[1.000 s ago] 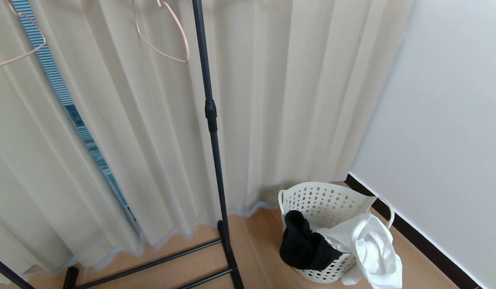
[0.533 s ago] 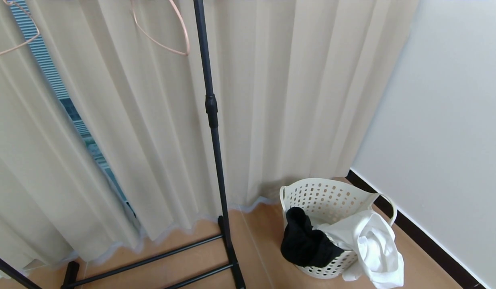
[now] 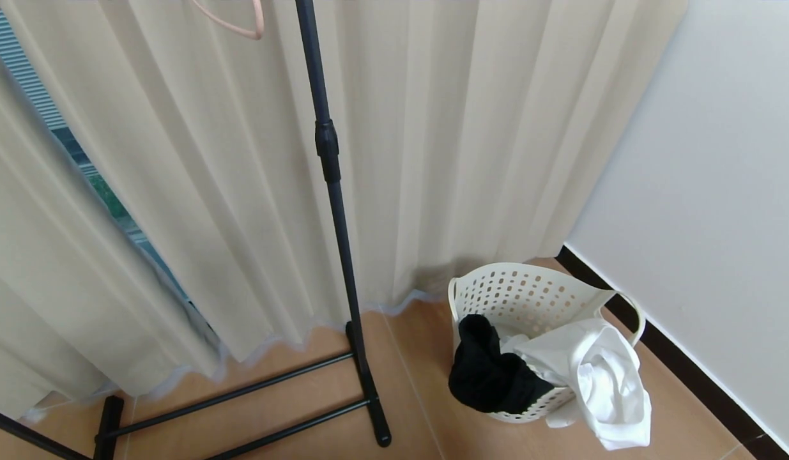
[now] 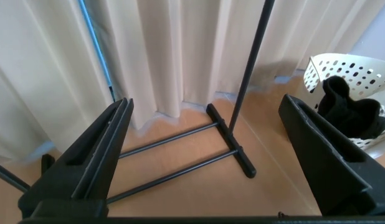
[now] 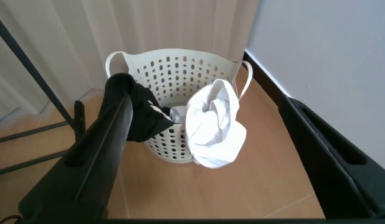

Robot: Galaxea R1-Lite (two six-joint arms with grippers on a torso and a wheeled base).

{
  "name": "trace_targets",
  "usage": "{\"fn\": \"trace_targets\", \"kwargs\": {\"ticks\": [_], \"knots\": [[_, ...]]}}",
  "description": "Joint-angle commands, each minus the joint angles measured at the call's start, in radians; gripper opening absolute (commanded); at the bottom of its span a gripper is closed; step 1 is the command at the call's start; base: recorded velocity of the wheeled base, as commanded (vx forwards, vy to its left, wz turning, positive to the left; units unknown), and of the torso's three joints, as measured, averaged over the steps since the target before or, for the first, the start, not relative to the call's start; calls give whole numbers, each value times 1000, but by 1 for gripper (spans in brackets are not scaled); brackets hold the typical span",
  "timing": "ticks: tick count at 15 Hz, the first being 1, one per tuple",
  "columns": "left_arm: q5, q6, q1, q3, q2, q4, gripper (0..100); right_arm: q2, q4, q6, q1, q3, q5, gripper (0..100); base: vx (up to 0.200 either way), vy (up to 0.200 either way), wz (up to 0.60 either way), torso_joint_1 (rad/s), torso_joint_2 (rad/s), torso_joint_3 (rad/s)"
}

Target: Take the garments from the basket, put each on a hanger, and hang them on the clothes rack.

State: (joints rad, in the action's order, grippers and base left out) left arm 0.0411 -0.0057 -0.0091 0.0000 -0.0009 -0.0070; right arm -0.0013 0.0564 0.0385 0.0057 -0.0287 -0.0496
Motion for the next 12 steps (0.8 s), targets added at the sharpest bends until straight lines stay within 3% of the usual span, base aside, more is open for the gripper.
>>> {"fn": "trace_targets", "kwargs": {"ticks": [1, 12], "knots": [[0, 0, 0, 0, 1, -1, 100, 1, 0, 0, 0, 1, -1, 100, 0, 0, 0, 2, 2, -207], [0, 0, 0, 0, 1, -1, 100, 1, 0, -3, 0, 1, -1, 100, 0, 0, 0, 3, 1, -199]]}}
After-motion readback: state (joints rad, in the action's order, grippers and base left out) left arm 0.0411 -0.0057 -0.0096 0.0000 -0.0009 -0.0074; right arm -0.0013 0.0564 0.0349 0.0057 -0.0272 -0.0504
